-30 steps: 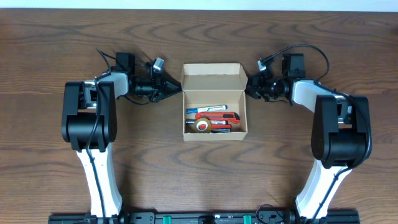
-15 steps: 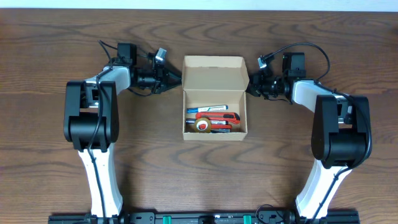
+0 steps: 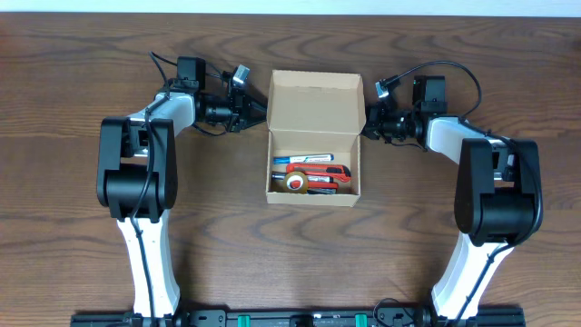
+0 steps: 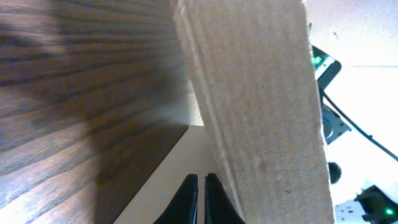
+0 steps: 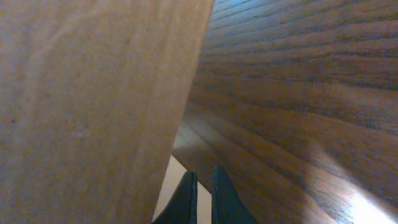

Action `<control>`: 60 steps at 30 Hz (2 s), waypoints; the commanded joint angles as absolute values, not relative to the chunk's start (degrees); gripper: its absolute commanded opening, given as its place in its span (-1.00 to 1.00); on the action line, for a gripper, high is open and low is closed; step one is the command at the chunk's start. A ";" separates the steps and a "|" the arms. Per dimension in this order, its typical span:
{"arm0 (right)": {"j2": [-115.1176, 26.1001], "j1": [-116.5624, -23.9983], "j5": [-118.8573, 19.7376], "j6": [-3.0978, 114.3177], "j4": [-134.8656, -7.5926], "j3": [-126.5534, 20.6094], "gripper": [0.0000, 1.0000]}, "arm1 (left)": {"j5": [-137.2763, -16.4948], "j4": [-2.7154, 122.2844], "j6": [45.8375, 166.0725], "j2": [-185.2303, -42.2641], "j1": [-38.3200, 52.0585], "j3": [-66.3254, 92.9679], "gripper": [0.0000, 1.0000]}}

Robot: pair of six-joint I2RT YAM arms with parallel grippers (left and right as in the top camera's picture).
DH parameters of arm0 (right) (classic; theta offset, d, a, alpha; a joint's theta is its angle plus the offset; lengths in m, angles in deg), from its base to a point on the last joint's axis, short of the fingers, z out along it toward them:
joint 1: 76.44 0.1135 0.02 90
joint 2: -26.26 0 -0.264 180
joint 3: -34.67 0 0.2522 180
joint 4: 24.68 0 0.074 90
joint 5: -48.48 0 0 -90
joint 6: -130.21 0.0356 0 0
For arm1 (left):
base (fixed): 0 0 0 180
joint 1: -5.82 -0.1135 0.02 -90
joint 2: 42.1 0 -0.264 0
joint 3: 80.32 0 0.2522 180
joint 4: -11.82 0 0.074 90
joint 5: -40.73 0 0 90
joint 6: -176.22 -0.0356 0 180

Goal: Pack container

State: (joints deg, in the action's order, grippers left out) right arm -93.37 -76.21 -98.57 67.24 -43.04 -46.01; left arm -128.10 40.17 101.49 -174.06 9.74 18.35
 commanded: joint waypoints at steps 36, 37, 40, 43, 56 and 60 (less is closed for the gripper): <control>-92.10 -75.71 -98.71 58.63 -58.61 -56.55 -0.97 | -122.13 49.94 92.63 -167.02 9.59 21.06 -0.88; -92.10 -75.71 -98.68 58.12 -59.20 -56.98 -0.96 | -121.19 51.99 91.15 -166.89 9.59 21.71 -0.89; -92.10 -75.71 -97.48 56.75 -61.73 -58.45 -0.97 | -118.33 59.71 85.62 -166.78 9.59 24.69 -0.88; -92.10 -75.69 -97.15 55.06 -64.01 -59.89 -0.97 | -116.25 64.95 82.12 -166.78 9.59 27.44 -0.88; -92.10 -74.66 -94.73 51.19 -71.46 -65.03 -0.97 | -114.83 68.23 80.57 -166.78 9.66 31.51 -0.88; -92.10 -73.68 -93.09 50.17 -73.86 -66.60 -0.97 | -114.17 69.04 79.93 -166.78 9.66 31.51 -0.88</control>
State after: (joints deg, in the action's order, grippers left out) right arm -93.37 -75.19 -93.85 52.48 -73.08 -64.50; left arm -114.87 68.54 81.62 -168.71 9.72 30.50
